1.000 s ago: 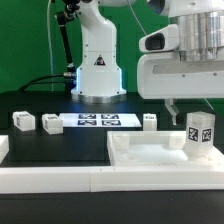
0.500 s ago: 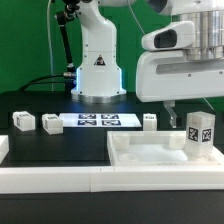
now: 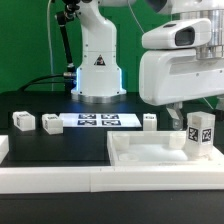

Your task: Assemble square table

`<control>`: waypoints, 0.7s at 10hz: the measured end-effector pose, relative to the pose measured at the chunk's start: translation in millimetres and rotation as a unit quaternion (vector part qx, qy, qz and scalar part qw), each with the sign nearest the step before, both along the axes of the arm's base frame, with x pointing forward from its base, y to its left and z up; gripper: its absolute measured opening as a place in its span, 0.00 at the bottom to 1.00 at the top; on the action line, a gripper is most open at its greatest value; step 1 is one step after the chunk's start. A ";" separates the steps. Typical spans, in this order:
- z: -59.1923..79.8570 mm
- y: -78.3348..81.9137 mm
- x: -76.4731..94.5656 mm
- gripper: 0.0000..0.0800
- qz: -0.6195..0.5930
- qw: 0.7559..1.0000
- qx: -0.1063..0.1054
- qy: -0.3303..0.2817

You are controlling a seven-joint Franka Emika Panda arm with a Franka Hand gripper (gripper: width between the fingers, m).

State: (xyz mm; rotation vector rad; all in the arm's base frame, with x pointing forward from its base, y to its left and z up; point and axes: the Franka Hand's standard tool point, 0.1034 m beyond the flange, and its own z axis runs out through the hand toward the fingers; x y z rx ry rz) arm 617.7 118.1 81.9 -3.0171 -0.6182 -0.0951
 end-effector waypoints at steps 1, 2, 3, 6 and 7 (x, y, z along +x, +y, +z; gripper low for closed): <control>0.0 0.1 0.0 0.66 -0.001 1.000 0.000 0.000; 0.0 0.1 0.0 0.48 -0.002 1.000 0.000 0.000; 0.0 -0.2 0.0 0.48 -0.008 1.000 0.001 0.001; 0.0 -0.2 0.0 0.36 -0.072 0.997 0.005 0.005; -0.1 -0.2 0.0 0.36 -0.093 0.996 0.006 0.007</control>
Offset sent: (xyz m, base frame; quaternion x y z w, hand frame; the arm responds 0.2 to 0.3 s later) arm 0.0000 0.0000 0.0000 0.0000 0.0000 0.0000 1.0000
